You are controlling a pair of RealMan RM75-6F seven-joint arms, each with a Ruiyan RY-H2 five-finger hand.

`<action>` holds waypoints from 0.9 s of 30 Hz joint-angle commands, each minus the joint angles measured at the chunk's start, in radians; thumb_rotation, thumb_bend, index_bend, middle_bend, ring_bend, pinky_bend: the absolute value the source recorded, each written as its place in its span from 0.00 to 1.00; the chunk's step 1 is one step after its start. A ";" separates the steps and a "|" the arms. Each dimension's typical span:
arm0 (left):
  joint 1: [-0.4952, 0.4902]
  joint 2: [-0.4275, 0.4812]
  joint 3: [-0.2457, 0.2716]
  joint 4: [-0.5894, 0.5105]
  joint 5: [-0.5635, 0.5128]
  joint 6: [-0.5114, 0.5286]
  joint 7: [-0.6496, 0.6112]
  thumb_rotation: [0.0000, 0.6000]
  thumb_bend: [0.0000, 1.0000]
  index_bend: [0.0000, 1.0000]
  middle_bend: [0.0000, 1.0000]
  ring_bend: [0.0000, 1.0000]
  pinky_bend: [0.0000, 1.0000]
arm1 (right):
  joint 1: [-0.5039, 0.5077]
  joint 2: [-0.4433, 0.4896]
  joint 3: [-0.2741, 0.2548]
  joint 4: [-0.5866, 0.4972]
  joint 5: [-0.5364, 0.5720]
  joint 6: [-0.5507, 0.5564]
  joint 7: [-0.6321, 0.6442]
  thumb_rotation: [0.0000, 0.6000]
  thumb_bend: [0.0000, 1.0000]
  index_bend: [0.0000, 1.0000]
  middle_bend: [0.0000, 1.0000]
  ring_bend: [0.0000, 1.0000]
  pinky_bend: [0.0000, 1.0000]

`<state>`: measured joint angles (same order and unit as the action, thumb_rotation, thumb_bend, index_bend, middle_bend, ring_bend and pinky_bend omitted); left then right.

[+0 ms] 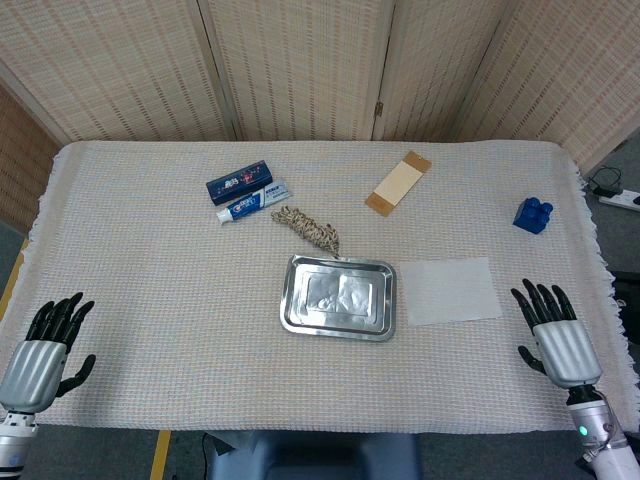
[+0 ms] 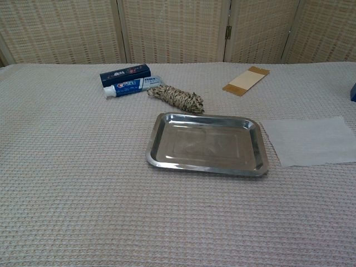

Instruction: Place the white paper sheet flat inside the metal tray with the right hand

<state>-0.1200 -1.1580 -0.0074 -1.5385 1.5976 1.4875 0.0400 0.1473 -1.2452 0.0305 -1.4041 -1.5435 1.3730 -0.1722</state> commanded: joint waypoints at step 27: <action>0.007 0.032 -0.002 -0.002 -0.027 0.005 -0.059 1.00 0.52 0.00 0.00 0.00 0.00 | 0.115 -0.517 0.015 0.772 -0.022 -0.028 0.337 1.00 0.32 0.35 0.00 0.00 0.00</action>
<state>-0.1133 -1.1263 -0.0092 -1.5405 1.5717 1.4927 -0.0183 0.2556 -1.7515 0.0418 -0.6437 -1.5680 1.3450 0.1597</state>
